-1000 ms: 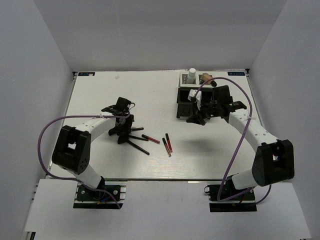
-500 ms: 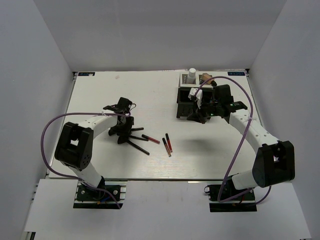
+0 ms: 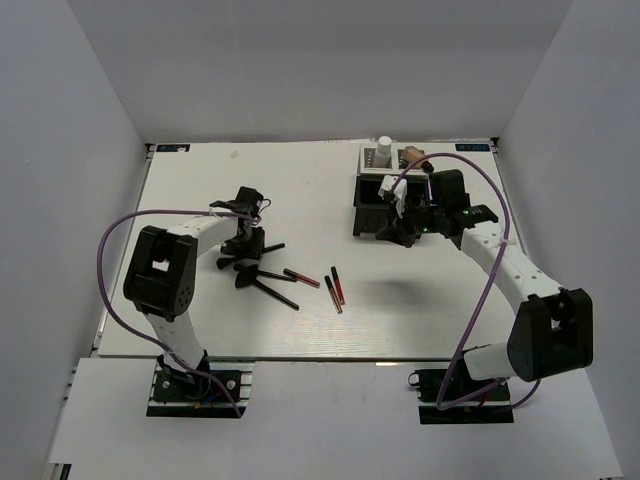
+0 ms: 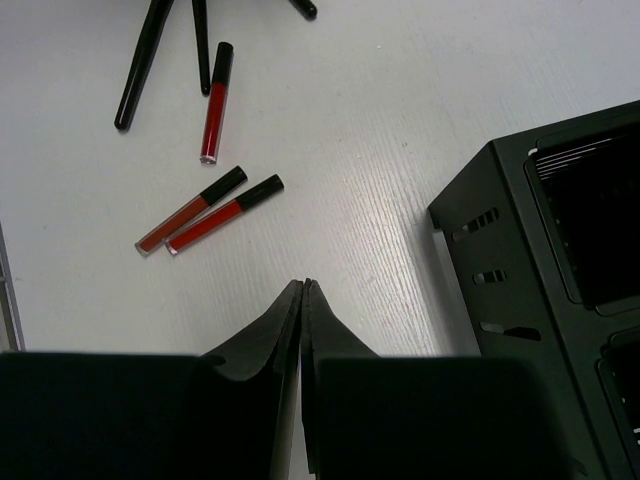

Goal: Organize the makeup

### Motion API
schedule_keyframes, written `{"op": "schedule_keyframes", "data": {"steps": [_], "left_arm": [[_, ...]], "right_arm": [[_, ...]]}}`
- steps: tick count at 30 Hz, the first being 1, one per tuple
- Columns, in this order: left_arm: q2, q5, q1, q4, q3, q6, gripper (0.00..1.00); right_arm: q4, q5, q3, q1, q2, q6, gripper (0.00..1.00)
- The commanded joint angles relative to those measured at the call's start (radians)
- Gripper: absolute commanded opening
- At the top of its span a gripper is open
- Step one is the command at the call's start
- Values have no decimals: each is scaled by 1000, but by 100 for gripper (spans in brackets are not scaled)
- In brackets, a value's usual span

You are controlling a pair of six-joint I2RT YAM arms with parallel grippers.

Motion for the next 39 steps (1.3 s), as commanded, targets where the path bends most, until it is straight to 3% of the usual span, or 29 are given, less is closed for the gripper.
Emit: {"op": "schedule_keyframes", "data": {"steps": [1,4,8,12,16,18,19,20,24,30,39], "left_arm": [[7,-34,18,-38,30,19,42],[8,-49,42,-50,21,41,28],[-16,-55,64,-36,-19,64,18],[-53,-84,64,-1,13,177,0],[-96,-95,27,120,151,540,0],[-151,-2,-4,248,167,677,0],[-174,42,-16,403,155,803,0],[-211,98,-40,479,147,868,0],[-191,308,-116,646,220,1102,0],[-81,367,-243,890,280,1219,0],[88,111,-396,1140,346,1364,0]], "right_arm": [[14,6,-8,-7,-37,11,7],[16,12,-10,-5,-42,20,6],[16,15,-7,-16,-43,20,6],[19,14,-2,-25,-42,24,6],[32,21,8,-28,-45,40,6],[57,35,10,-39,-60,70,6],[101,58,8,-42,-66,89,6],[130,73,5,-53,-72,137,1],[258,138,4,-79,-111,253,0],[451,322,-39,-131,-181,391,0],[488,362,-114,-195,-238,419,0]]}}
